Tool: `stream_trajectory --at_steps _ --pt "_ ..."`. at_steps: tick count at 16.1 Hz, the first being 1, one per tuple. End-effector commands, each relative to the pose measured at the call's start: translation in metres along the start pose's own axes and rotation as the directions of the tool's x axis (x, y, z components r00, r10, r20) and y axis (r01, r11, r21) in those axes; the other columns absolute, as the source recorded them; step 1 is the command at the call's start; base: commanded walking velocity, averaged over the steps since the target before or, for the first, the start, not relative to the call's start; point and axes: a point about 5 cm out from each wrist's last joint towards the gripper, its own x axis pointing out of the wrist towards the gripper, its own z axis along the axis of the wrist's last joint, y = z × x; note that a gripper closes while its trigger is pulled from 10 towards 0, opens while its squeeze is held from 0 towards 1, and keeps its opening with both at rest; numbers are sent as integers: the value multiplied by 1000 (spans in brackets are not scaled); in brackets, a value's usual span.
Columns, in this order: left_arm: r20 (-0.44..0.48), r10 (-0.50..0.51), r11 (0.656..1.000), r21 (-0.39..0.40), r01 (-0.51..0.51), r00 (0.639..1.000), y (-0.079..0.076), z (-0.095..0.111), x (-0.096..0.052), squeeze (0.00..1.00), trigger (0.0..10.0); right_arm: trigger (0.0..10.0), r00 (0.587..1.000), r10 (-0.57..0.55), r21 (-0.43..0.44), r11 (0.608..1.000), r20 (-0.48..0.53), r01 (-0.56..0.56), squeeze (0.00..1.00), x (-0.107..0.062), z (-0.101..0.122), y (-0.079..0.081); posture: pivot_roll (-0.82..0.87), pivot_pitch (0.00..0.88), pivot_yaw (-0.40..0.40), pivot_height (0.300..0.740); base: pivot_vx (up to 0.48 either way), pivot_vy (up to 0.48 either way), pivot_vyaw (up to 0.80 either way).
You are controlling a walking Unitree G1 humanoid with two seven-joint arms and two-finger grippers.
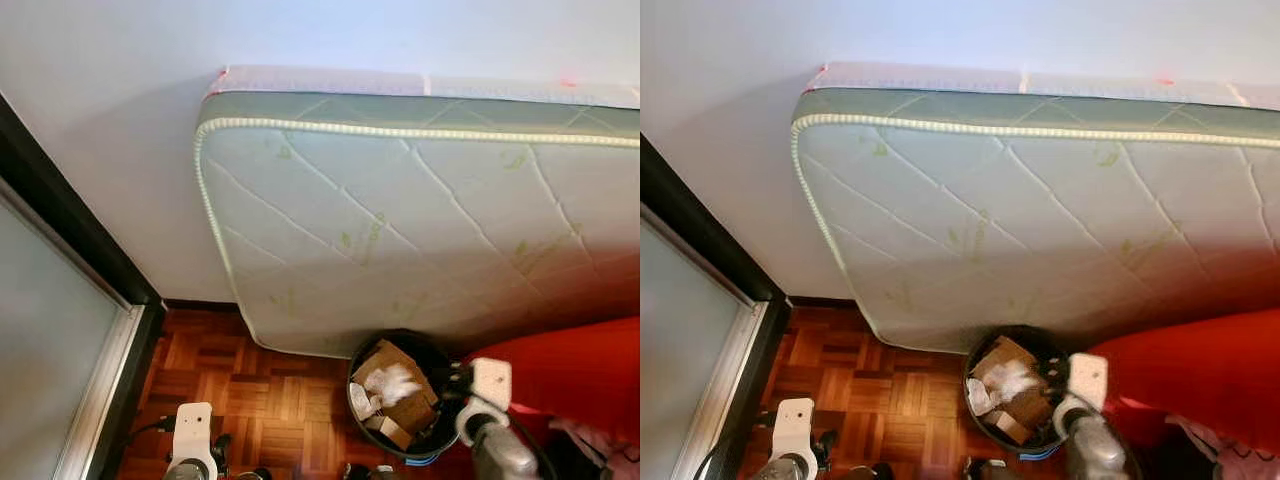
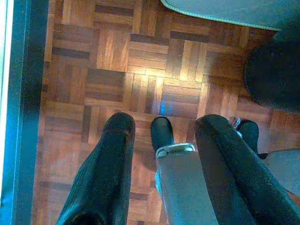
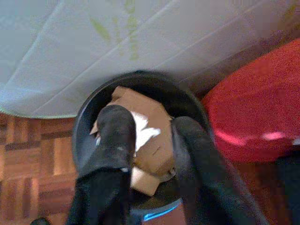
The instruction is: Clean up the room
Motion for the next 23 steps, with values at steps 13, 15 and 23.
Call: stream_trajectory --at_steps 13,15,23 --pt "-49 -5 1000 -9 5 999 -5 -14 -3 0 10000 10000 990 -7 -93 996 -142 -7 0 17 15 35 -11 215 -58 740 0 0 0" --pt "-51 -6 1000 -7 5 999 -6 -15 -3 0 10000 10000 987 -14 -107 994 -159 -3 0 17 14 38 -16 209 -56 740 0 0 0" --pt "-65 -6 1000 2 7 998 -4 -19 -5 0 10000 10000 980 -35 -109 994 -197 14 0 9 -3 19 -29 192 -37 740 0 0 0"
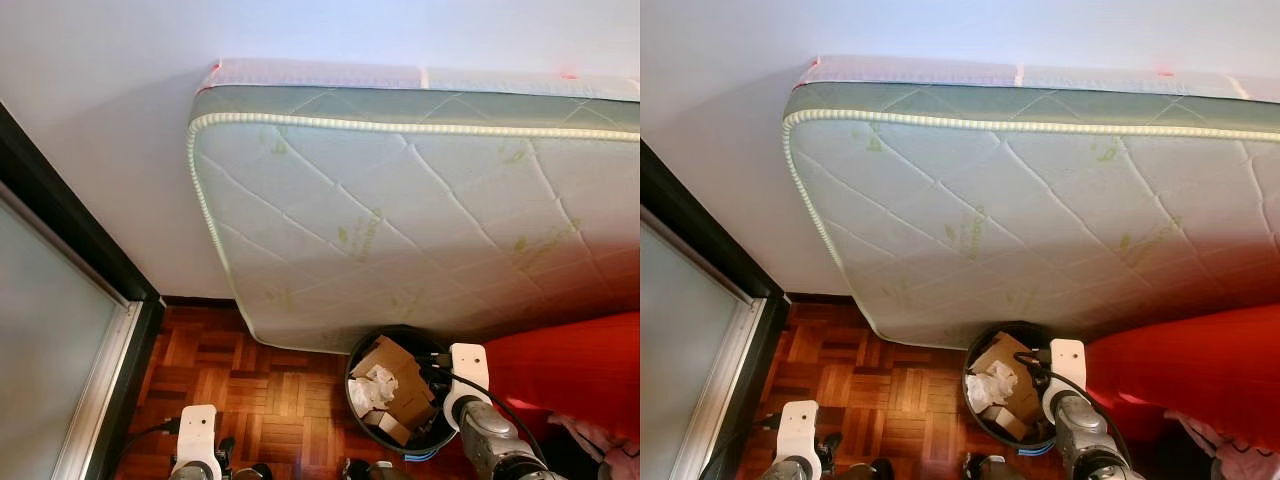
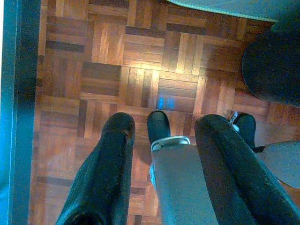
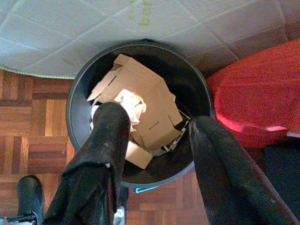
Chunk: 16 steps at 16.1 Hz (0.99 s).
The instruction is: Clean up the room
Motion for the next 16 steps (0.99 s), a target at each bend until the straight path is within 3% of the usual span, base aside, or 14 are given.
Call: stream_trajectory --at_steps 1,5,10,16 --pt "-56 2 1000 4 -1 998 1 -15 -4 0 10000 10000 999 -7 9 1000 -35 7 0 -2 -11 -2 -31 189 -35 740 0 0 0" --pt "-64 -1 1000 11 1 998 3 -17 -5 0 10000 10000 999 -10 10 1000 -42 10 0 -2 -13 -1 -37 183 -30 740 0 0 0" --pt "-80 6 1000 14 -5 997 12 -22 -7 0 10000 10000 999 -10 10 1000 -47 10 0 -2 -14 -1 -34 184 -25 740 -253 0 0" --pt "-78 14 1000 14 -13 997 10 -19 -6 0 10000 10000 999 -14 24 1000 -42 15 0 -2 -12 0 -18 216 -24 740 -299 0 0"
